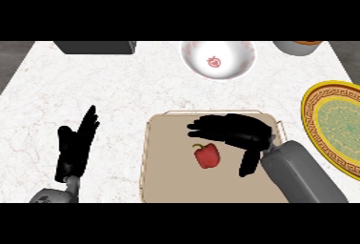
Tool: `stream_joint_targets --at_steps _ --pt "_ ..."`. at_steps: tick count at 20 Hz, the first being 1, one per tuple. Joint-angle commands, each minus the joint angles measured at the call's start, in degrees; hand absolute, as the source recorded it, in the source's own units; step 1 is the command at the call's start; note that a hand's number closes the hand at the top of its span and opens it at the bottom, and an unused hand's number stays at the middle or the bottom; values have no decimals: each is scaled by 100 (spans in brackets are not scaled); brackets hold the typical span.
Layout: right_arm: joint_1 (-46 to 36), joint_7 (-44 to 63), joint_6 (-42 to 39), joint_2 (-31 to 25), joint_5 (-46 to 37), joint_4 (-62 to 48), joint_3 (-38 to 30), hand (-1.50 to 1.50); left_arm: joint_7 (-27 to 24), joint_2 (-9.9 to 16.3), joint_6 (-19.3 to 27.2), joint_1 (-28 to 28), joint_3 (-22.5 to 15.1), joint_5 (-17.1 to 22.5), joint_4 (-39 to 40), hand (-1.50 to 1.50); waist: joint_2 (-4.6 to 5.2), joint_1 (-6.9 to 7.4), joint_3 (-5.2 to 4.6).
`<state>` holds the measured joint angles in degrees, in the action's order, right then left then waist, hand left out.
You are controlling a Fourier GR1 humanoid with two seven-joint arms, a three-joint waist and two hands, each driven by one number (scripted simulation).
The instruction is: Pick the bell pepper from the tray and place it in the plate
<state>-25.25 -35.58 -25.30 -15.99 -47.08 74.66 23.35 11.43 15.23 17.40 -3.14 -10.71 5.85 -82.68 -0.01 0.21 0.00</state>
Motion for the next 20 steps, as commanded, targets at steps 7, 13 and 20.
stream_joint_targets --at_steps 7,13,20 --pt "204 67 116 606 -692 -325 -19 -150 312 -43 -354 265 338 -183 -495 0 -2 7 0" --pt "81 -186 213 740 -1045 -706 -150 -150 -61 -365 -424 287 328 -521 -96 0 1 -4 0" --pt "-256 -900 1163 986 -1398 -1524 -318 150 298 -378 -591 -43 585 -500 -130 0 6 8 0"
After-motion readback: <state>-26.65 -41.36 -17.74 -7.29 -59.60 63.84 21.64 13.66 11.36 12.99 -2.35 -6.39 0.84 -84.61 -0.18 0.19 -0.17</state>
